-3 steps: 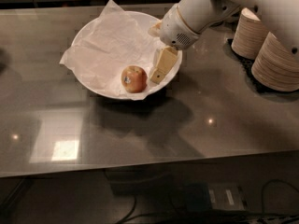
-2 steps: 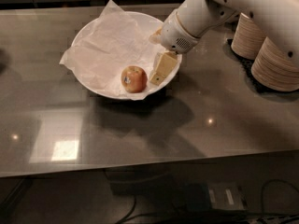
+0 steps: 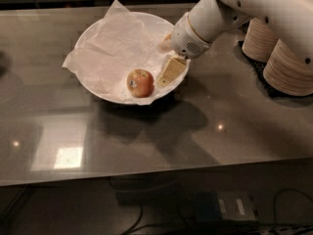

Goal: Pick apple from white bowl

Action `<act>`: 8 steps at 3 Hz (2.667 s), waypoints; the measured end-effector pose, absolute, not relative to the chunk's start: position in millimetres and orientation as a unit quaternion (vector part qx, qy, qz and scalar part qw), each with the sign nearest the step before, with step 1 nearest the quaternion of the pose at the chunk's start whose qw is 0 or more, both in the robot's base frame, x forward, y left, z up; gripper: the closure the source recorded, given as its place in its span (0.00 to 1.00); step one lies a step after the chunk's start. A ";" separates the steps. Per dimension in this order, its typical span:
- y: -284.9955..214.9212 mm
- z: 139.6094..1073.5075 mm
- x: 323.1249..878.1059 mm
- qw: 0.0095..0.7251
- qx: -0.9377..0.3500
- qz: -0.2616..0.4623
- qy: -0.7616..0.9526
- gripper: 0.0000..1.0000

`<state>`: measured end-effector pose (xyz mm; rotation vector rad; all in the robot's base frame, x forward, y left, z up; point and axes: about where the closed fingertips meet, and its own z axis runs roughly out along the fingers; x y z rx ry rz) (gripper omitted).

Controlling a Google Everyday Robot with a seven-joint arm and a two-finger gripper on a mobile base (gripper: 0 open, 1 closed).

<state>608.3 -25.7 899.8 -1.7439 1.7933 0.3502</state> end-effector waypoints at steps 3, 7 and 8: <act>-2.7 923.6 595.0 0.321 -0.674 0.134 0.652 0.29; 17.7 879.4 607.7 0.271 -0.671 0.199 0.661 0.35; 27.8 864.6 607.2 0.249 -0.675 0.220 0.659 0.36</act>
Offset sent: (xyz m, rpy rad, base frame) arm -0.0175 0.0203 0.0353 0.0398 -0.0660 0.0515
